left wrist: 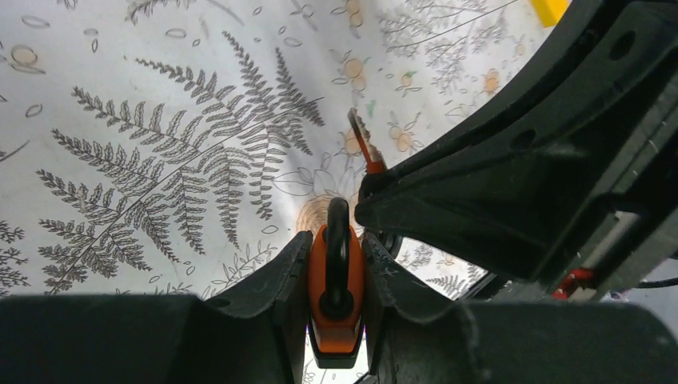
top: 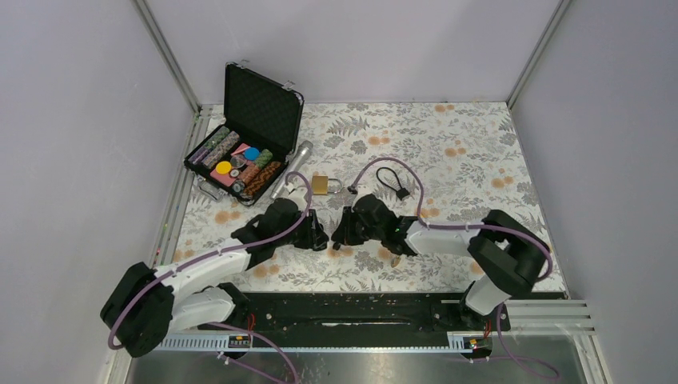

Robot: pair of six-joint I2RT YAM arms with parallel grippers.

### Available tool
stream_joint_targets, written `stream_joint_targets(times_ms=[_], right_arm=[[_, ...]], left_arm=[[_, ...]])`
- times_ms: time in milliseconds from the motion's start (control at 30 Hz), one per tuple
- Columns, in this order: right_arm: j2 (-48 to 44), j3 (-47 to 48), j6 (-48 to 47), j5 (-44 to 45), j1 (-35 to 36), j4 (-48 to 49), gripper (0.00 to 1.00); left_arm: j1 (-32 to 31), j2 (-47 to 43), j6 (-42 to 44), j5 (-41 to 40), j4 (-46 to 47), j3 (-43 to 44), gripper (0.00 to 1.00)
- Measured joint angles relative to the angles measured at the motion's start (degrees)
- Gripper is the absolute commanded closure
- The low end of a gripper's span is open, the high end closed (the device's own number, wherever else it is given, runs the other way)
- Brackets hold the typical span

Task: Lock with the key
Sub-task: Place the key at the center of the board, then reset both arms

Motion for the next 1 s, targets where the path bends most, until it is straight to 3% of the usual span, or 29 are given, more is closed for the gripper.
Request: stream_joint_targets(times_ms=[200, 267, 367, 467, 600, 667, 733, 933, 1000], right_arm=[[7.02, 3.82, 4.66, -0.11, 1.16, -0.46, 0.75], [7.91, 3.87, 5.88, -0.11, 1.18, -0.90, 0.65], [8.70, 4.02, 7.15, 0.24, 1.16, -2.78, 0.53], [8.94, 4.31, 8.02, 0.50, 0.96, -3.85, 0.49], [7.74, 4.39, 8.33, 1.49, 0.72, -5.20, 0.43], [5.81, 4.39, 8.11, 1.75, 0.96, -6.97, 0.40], [2.08, 4.39, 7.21, 3.23, 1.22, -9.33, 0.35], [-15.69, 4.39, 2.67, 13.05, 1.33, -17.16, 0.18], [-23.06, 4.33, 0.79, 18.05, 1.33, -20.68, 0.01]], left_arm=[[1.55, 6.58, -1.84, 1.75, 4.31, -1.77, 0.64], [1.90, 7.69, -2.14, 2.08, 5.31, -2.23, 0.55], [2.51, 8.74, -2.64, 2.45, 6.99, -2.54, 0.50], [3.23, 8.44, -2.80, 2.43, 7.96, -2.84, 0.46], [3.76, 6.01, -2.60, 1.01, 6.80, -3.17, 0.31], [3.74, 2.93, -2.21, -0.26, 5.07, -3.15, 0.20], [3.69, -2.14, -1.68, -2.25, 2.34, -2.95, 0.03], [3.69, -16.81, -0.81, -9.35, -8.24, 2.05, 0.01], [3.69, -21.99, -0.85, -11.78, -11.61, 4.57, 0.01]])
